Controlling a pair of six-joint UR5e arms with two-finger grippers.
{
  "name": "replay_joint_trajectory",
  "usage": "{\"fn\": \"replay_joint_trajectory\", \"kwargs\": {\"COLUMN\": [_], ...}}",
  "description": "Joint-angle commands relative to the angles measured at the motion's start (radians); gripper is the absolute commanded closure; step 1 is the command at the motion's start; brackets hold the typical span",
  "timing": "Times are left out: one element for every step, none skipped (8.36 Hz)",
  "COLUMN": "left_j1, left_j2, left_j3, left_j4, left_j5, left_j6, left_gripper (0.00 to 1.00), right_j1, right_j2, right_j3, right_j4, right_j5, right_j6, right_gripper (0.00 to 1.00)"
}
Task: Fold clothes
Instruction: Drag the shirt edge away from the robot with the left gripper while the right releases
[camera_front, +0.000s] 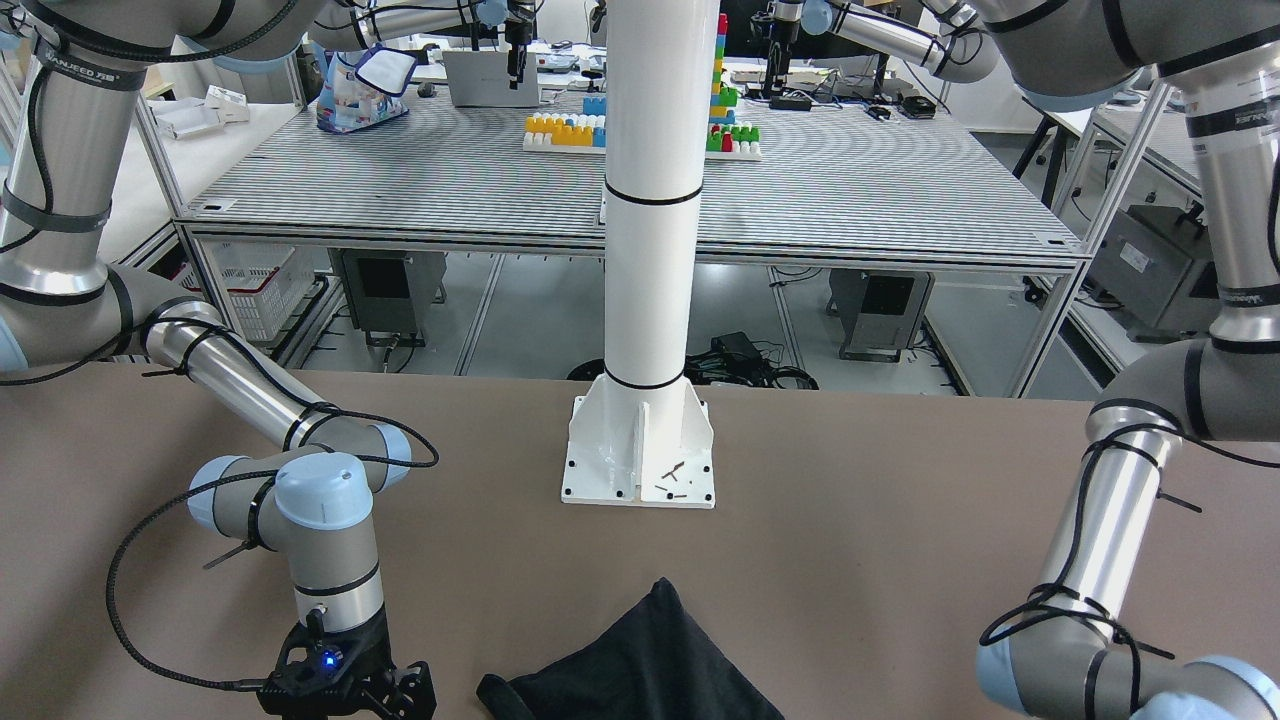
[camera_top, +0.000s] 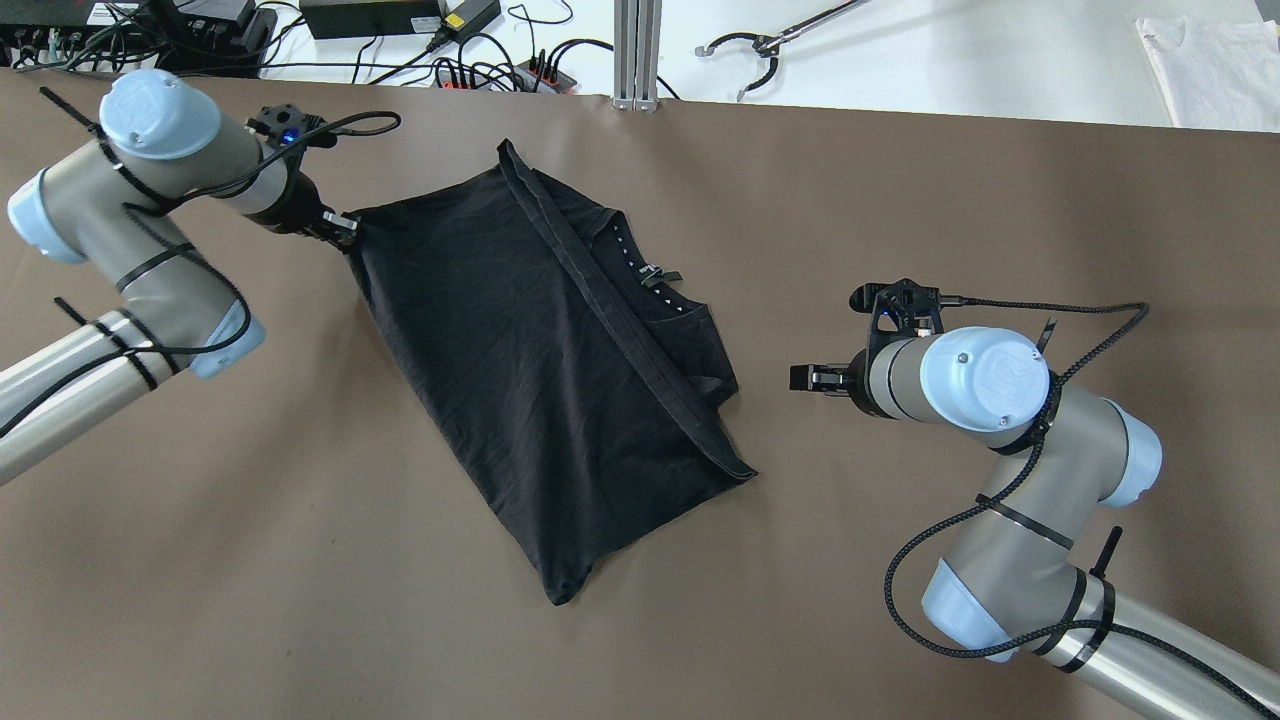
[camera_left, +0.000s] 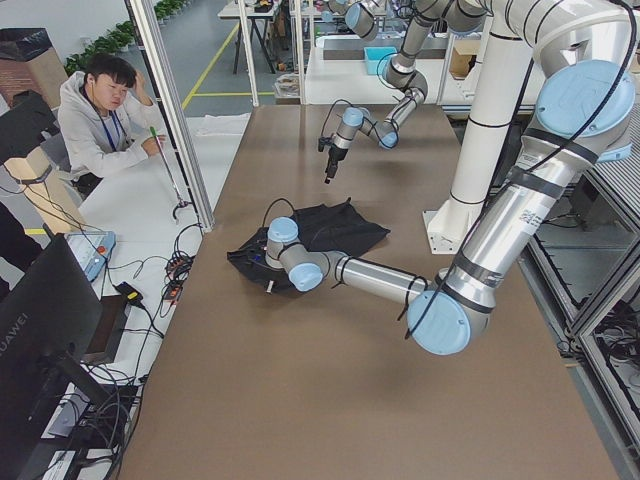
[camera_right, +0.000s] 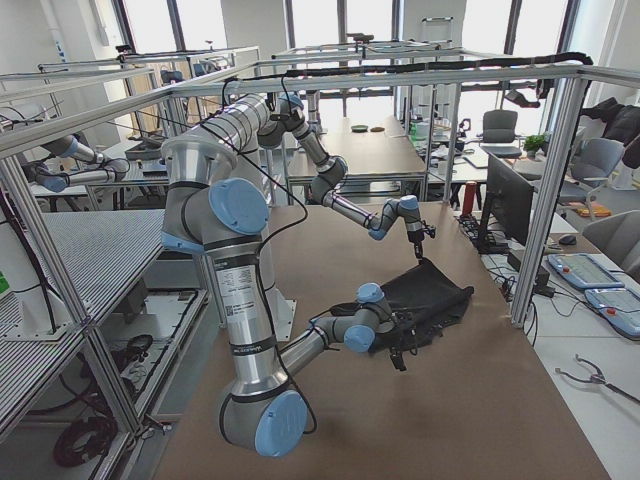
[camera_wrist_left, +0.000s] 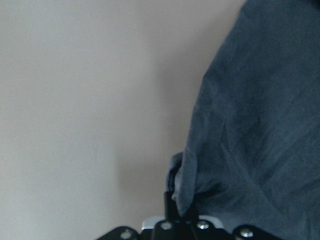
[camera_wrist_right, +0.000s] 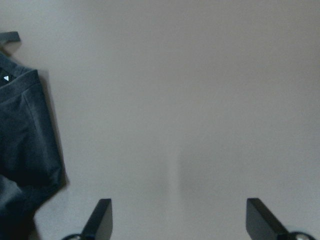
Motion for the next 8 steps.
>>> {"fn": "replay_joint_trajectory", "kwargs": {"left_j1": [0.019, 0.02, 0.016, 0.01, 0.005, -0.001, -0.018, -0.038], "left_j2": [-0.334, -0.399, -0.407, -0.405, -0.405, -0.401, -0.393, -0.378], "left_j3": [0.426, 0.515, 0.534, 0.535, 0.532, 0.519, 0.486, 0.454], "left_j4": [-0.005, -0.009, -0.024, -0.027, -0.027, -0.045, -0.05, -0.048], "left_j5": [0.148, 0.156, 0.165, 0.165, 0.176, 0.176, 0.162, 0.112], "left_j6": [0.026, 0.042, 0.085, 0.104, 0.127, 0.145, 0.162, 0.179], "left_gripper": [1.0, 1.0, 1.0, 1.0, 0.61, 0.01, 0.0, 0.0], "right_j1": [0.0, 0.0, 0.0, -0.002, 0.0, -0.002, -0.005, -0.008], "right_j2": [-0.005, -0.003, -0.003, -0.002, 0.0, 0.001, 0.008, 0.029], "right_j3": [0.001, 0.001, 0.001, 0.001, 0.001, -0.001, -0.004, -0.007], "right_j4": [0.0, 0.0, 0.0, 0.0, 0.0, -0.001, -0.001, -0.004], "right_j5": [0.0, 0.0, 0.0, 0.0, 0.0, 0.0, 0.0, -0.002], "right_j6": [0.003, 0.003, 0.004, 0.004, 0.003, 0.003, 0.015, 0.083], "right_gripper": [0.06, 0.06, 0.06, 0.06, 0.06, 0.06, 0.06, 0.06]}}
